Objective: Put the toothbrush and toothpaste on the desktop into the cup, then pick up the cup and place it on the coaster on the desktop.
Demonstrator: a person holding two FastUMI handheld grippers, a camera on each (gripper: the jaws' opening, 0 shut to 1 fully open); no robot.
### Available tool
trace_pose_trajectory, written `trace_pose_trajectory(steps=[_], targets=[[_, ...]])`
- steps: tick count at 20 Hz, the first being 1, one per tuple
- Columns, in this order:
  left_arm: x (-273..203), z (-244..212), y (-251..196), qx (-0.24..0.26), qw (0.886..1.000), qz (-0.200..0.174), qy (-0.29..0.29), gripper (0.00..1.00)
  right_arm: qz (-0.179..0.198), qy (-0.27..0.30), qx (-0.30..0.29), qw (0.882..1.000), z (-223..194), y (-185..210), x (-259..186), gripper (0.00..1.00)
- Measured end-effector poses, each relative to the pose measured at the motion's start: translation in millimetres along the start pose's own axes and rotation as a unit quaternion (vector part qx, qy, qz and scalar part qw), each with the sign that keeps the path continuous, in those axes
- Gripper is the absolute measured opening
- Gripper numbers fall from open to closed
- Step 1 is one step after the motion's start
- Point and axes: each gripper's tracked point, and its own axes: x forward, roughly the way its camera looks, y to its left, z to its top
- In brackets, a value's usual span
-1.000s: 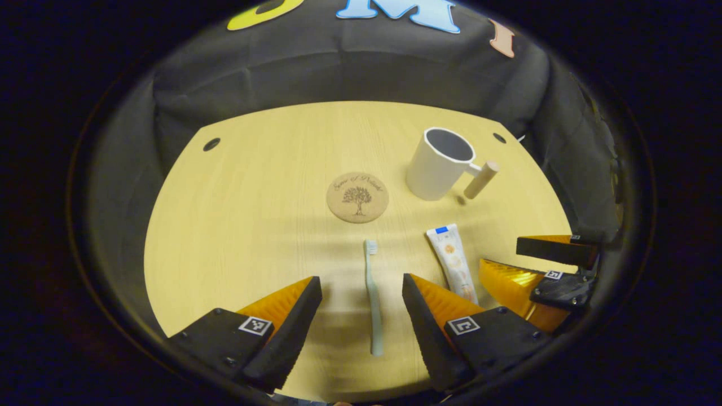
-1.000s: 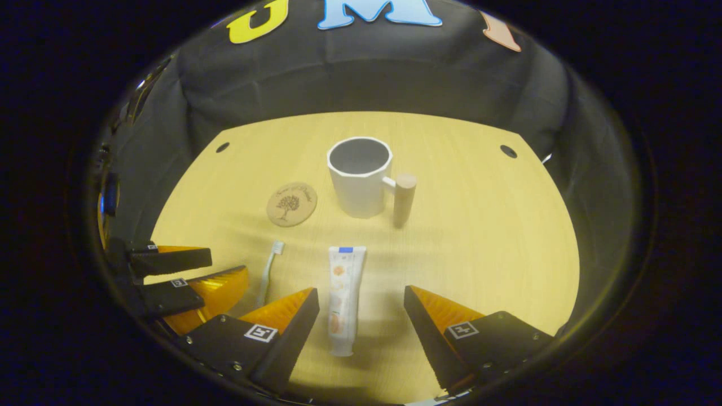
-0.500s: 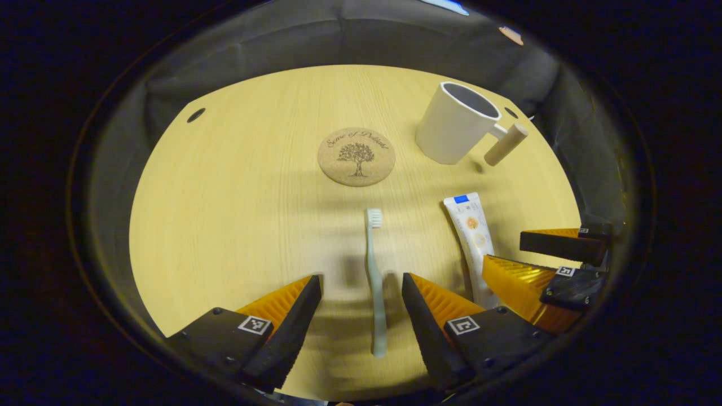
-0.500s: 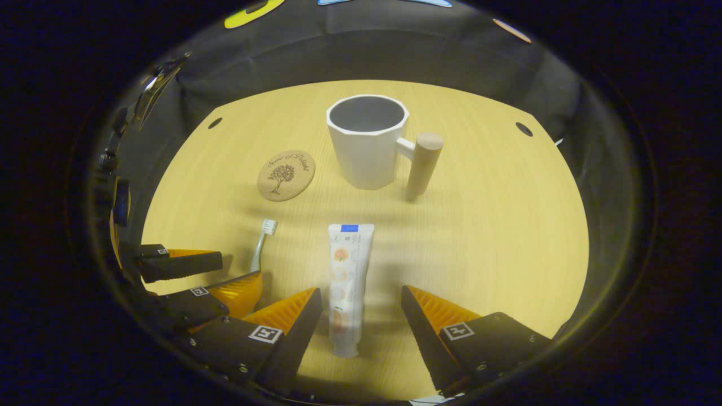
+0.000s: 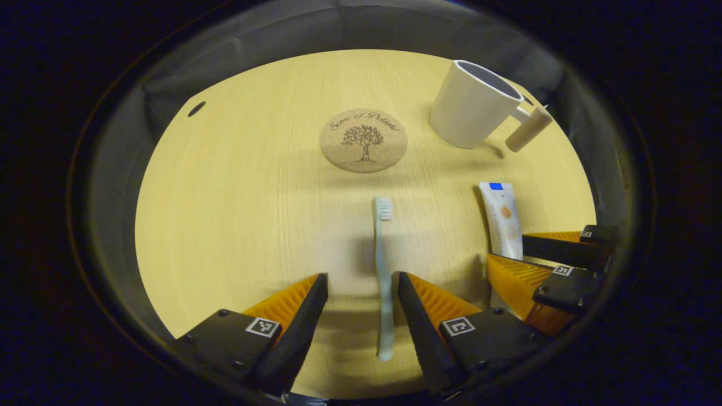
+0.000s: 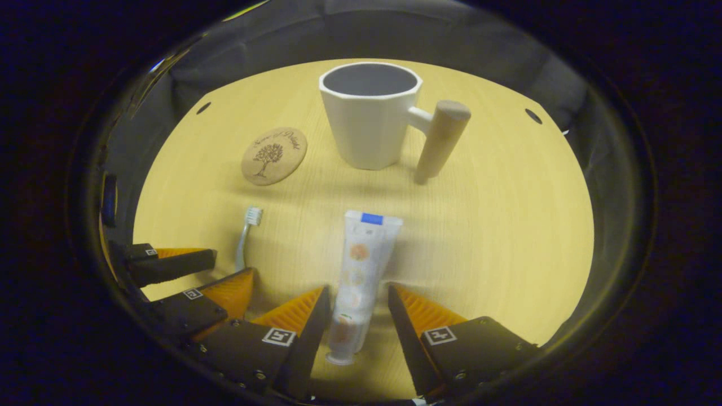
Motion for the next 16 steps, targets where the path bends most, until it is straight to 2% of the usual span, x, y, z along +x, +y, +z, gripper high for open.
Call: trace_pose_trajectory(steps=[3, 5, 6, 7, 8, 9, 10, 11, 12, 13, 14, 16], targets=[[-2, 3, -6, -0.001, 1.000, 0.001, 0.003, 0.86, -0.009, 0.012, -0.005, 1.000, -4, -4, 2, 0.69], [0, 5, -10, -0.001, 1.000, 0.004, 0.000, 0.85, -0.013, 0.023, -0.006, 1.000, -6, -7, 2, 0.56], [0, 6, -10, -0.003, 1.000, 0.004, -0.002, 0.65, -0.017, 0.018, -0.005, 1.000, -5, -8, 4, 0.55], [1, 5, -10, -0.002, 1.000, 0.004, 0.001, 0.53, -0.015, 0.025, -0.005, 1.000, -8, -8, 8, 0.44], [1, 5, -9, 0.002, 1.000, 0.004, 0.004, 0.35, -0.014, 0.026, -0.007, 1.000, -8, -9, 2, 0.39], [0, 5, -10, 0.006, 1.000, 0.005, 0.008, 0.33, -0.014, 0.025, -0.003, 1.000, -9, -10, 2, 0.39], [2, 6, -13, 0.002, 1.000, 0.002, 0.005, 0.30, -0.011, 0.026, 0.007, 1.000, -10, -10, 0, 0.31], [2, 6, -11, -0.006, 1.000, 0.004, 0.011, 0.17, -0.008, 0.025, 0.011, 1.000, -9, -11, 1, 0.31], [3, 7, -10, -0.012, 1.000, 0.003, 0.006, 0.17, -0.006, 0.024, 0.013, 1.000, -10, -10, 1, 0.31], [0, 6, -9, -0.012, 1.000, 0.002, 0.005, 0.10, -0.009, 0.021, 0.016, 1.000, -8, -13, 0, 0.31], [0, 5, -10, -0.011, 1.000, 0.001, 0.004, 0.10, -0.008, 0.017, 0.021, 1.000, -8, -12, 0, 0.21], [-1, 7, -10, -0.020, 1.000, 0.001, -0.005, 0.08, -0.006, 0.015, 0.022, 1.000, -8, -13, -1, 0.21]])
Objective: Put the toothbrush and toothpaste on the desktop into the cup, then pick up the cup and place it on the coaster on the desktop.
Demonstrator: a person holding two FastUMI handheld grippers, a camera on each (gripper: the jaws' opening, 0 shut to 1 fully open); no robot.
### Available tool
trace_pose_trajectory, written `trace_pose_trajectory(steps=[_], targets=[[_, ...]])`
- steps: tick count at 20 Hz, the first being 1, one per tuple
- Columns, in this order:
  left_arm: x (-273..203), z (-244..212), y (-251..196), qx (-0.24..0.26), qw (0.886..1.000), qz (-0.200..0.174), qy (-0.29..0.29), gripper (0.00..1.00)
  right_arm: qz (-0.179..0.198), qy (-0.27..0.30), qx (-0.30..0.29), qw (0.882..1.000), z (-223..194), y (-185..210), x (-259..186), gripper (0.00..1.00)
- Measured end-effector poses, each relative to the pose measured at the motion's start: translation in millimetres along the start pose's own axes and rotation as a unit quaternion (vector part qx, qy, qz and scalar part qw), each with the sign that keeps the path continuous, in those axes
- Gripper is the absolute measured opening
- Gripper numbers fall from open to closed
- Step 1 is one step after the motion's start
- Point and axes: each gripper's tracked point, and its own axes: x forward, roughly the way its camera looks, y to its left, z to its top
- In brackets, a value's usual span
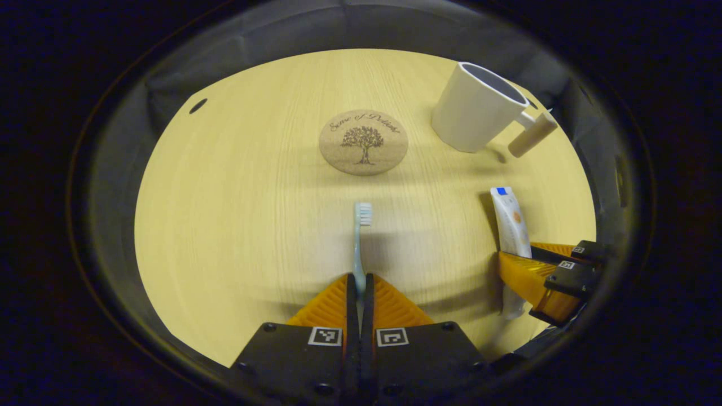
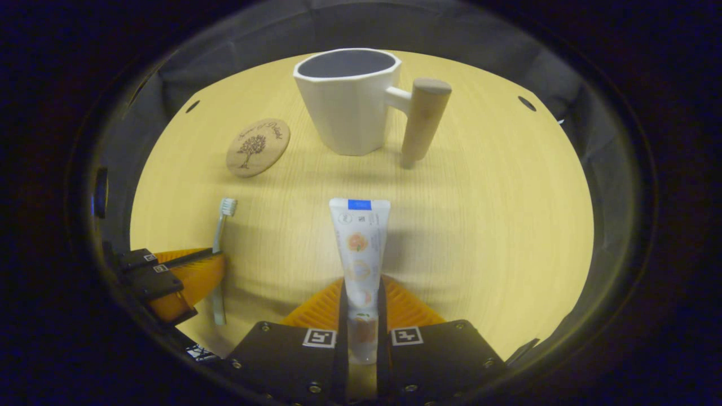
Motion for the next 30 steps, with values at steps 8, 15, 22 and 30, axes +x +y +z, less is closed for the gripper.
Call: trace_pose_trajectory(steps=[8, 15, 22, 30], targets=[[4, 3, 22, -0.010, 1.000, 0.000, -0.028, 0.08, 0.021, -0.029, 0.015, 0.999, 8, 4, -17, 0.21], [23, 6, 35, -0.004, 0.998, -0.001, -0.069, 0.05, 0.057, -0.096, 0.017, 0.994, 33, 19, -69, 0.21], [9, 3, 51, -0.008, 0.997, -0.002, -0.075, 0.08, 0.091, -0.168, 0.045, 0.981, 85, 30, -103, 0.21], [6, 0, 62, -0.011, 0.997, 0.005, -0.073, 0.08, 0.113, -0.233, 0.090, 0.962, 152, 27, -118, 0.21]])
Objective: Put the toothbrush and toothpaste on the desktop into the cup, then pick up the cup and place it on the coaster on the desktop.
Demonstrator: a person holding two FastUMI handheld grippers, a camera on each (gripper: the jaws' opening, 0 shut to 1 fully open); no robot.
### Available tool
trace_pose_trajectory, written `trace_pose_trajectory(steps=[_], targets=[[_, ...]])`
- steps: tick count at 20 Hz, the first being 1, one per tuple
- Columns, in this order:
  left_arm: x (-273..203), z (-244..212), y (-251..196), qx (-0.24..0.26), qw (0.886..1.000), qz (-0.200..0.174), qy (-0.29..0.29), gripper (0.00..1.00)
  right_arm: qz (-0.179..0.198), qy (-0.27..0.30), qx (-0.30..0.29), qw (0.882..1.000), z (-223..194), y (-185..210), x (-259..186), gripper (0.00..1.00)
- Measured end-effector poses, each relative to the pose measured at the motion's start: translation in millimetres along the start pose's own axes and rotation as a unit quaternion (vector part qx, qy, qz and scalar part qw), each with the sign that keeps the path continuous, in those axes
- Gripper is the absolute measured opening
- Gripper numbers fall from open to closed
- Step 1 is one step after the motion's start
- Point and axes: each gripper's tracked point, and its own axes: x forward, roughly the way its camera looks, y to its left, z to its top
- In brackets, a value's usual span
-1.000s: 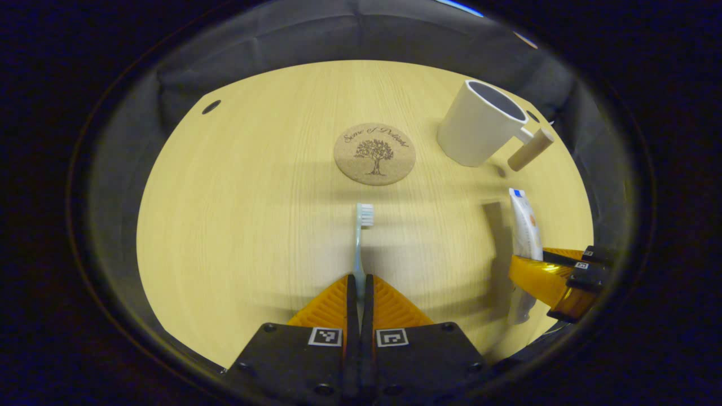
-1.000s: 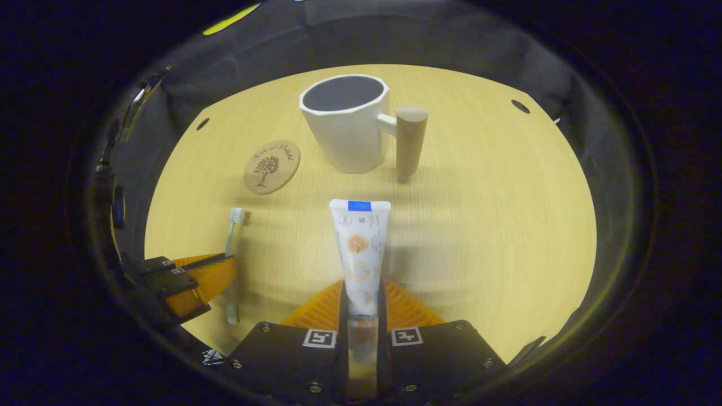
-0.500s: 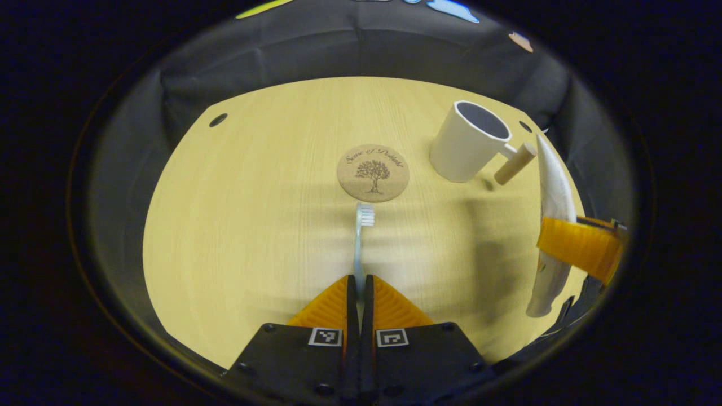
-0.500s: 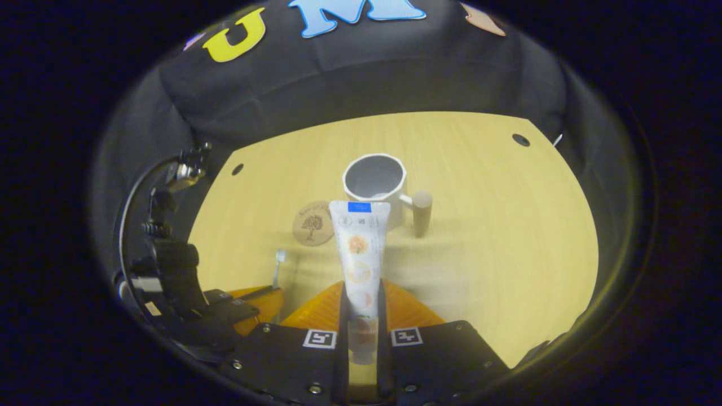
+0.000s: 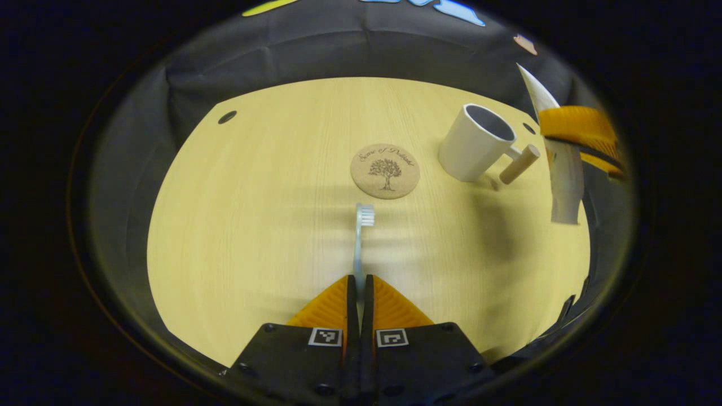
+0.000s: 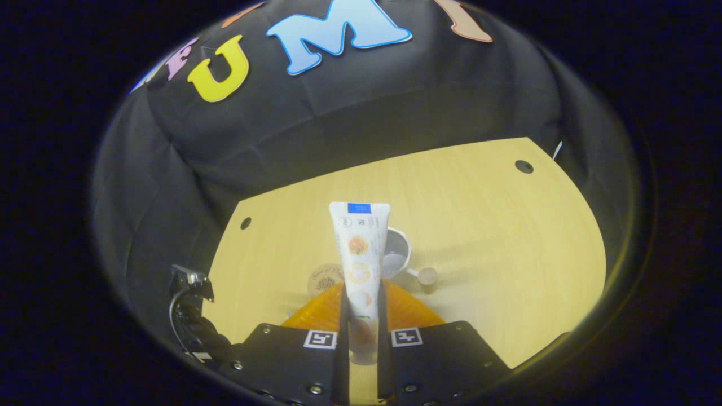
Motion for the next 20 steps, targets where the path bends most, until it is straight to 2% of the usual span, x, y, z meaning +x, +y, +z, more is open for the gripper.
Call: trace_pose_trajectory(steps=[9, 14, 15, 20], targets=[[-14, -5, 9, 0.008, 1.000, -0.003, 0.007, 0.08, 0.006, -0.042, 0.047, 0.998, 57, 0, 36, 0.20], [-33, -9, 19, 0.006, 1.000, -0.001, 0.018, 0.08, -0.002, -0.047, 0.085, 0.995, 70, -12, 60, 0.20], [-25, -8, 14, 0.006, 1.000, -0.001, 0.020, 0.08, -0.006, -0.051, 0.088, 0.995, 72, -15, 65, 0.20], [-47, -22, 21, 0.007, 1.000, -0.002, 0.029, 0.08, -0.018, -0.068, 0.082, 0.994, 76, -22, 81, 0.20]])
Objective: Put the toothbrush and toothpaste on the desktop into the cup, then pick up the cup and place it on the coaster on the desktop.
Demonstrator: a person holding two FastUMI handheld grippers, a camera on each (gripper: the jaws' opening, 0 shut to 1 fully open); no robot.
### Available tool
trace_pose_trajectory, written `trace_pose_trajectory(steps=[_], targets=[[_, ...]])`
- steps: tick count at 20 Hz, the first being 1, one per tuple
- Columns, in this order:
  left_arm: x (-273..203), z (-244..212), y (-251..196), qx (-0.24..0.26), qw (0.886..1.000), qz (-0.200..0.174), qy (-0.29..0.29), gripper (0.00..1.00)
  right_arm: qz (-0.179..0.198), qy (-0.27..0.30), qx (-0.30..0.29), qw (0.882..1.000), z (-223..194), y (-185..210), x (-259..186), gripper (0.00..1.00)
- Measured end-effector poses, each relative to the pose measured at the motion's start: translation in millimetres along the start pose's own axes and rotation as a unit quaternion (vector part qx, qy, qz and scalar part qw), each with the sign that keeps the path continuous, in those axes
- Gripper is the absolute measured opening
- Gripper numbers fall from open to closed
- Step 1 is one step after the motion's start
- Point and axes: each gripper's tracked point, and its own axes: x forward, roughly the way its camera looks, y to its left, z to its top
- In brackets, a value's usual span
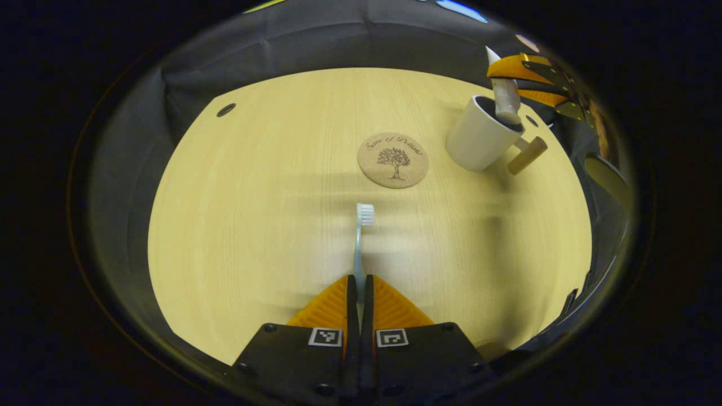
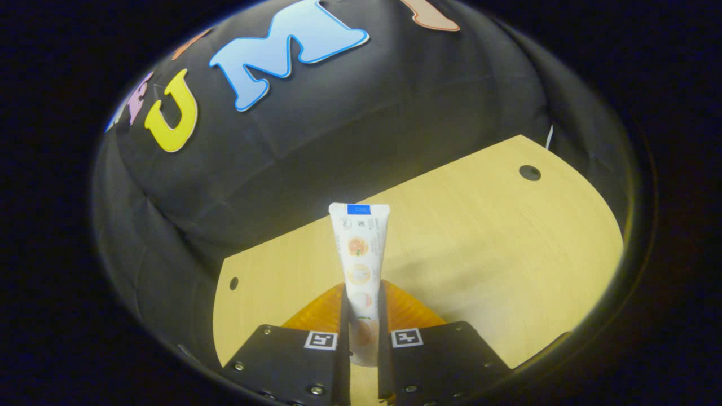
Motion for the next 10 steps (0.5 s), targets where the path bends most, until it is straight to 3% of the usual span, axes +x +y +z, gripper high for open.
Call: trace_pose_trajectory(steps=[10], targets=[[-14, 0, 2, -0.002, 1.000, -0.003, -0.001, 0.08, -0.006, -0.031, -0.071, 0.997, -13, 3, 2, 0.23]])
